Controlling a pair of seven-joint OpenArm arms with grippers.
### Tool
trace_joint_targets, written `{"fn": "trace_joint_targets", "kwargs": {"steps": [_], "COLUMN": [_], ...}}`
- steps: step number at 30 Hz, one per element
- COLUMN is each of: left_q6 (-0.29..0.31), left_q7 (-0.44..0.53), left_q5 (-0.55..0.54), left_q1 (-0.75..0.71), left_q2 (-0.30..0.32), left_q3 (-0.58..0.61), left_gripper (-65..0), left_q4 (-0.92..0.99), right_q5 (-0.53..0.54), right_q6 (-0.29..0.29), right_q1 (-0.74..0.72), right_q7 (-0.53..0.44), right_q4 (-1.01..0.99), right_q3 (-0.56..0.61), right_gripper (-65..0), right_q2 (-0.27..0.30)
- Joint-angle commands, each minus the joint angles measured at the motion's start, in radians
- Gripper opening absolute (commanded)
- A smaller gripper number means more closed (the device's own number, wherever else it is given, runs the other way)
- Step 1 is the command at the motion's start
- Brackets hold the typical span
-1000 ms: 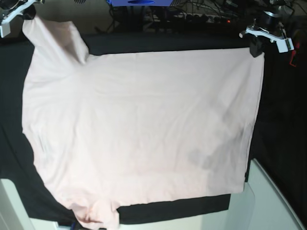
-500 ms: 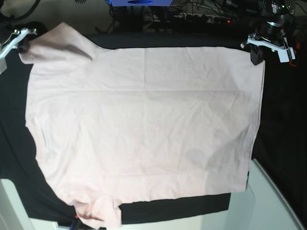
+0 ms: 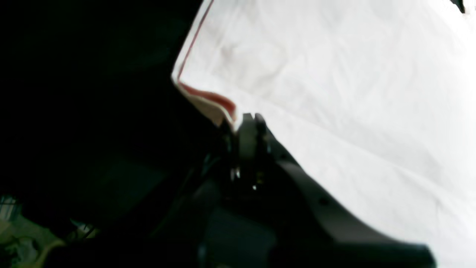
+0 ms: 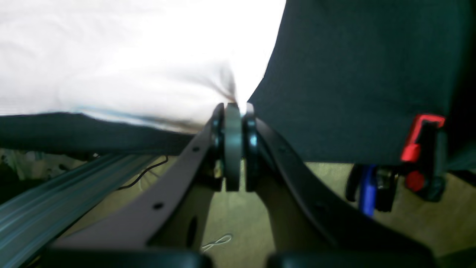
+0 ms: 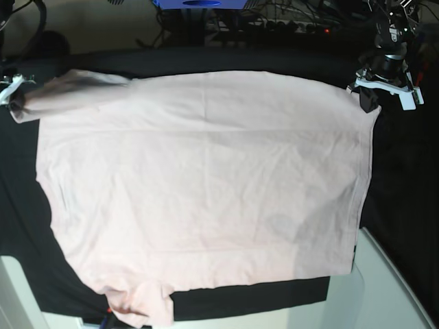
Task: Fold the T-shirt properly
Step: 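Lower the held edge back onto the table with both grippers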
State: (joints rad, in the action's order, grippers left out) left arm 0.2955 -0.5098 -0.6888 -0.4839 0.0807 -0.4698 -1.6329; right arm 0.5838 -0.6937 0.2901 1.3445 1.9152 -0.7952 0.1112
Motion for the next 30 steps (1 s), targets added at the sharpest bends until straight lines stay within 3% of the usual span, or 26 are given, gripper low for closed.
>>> {"fn": "trace_joint_targets", "kwargs": {"steps": [1, 9, 15, 30], "left_q6": [0.006, -0.02, -0.02, -0.022], "left_q7": [0.018, 0.018, 0.018, 0.02], "left_q5": [-0.013, -0.013, -0.013, -0.007], "left_q1": [0.014, 0.066, 0.095, 0.213], "left_q2": [0.011, 0.009, 0.009, 0.009], "left_q3": [-0.005, 0.001, -0.004, -0.005], "left_gripper": [-65.0, -65.0, -65.0, -65.0], "left_q4": [-0.014, -0.002, 0.035, 0.121], "right_q5": [0.011, 0.011, 0.011, 0.011], "right_q6": [0.026, 0.058, 0.108, 0.111], "right_q1": [-0.015, -0.107, -0.167, -0.297], "right_q7": [-0.013, -0.013, -0.021, -0.023], "right_q4": [0.008, -0.055, -0.156, -0.306], "right_q3": [-0.003, 0.003, 0.082, 0.082], "right_gripper": [-65.0, -65.0, -65.0, -65.0], "right_q2": [0.023, 0.045, 0.078, 0.14]}}
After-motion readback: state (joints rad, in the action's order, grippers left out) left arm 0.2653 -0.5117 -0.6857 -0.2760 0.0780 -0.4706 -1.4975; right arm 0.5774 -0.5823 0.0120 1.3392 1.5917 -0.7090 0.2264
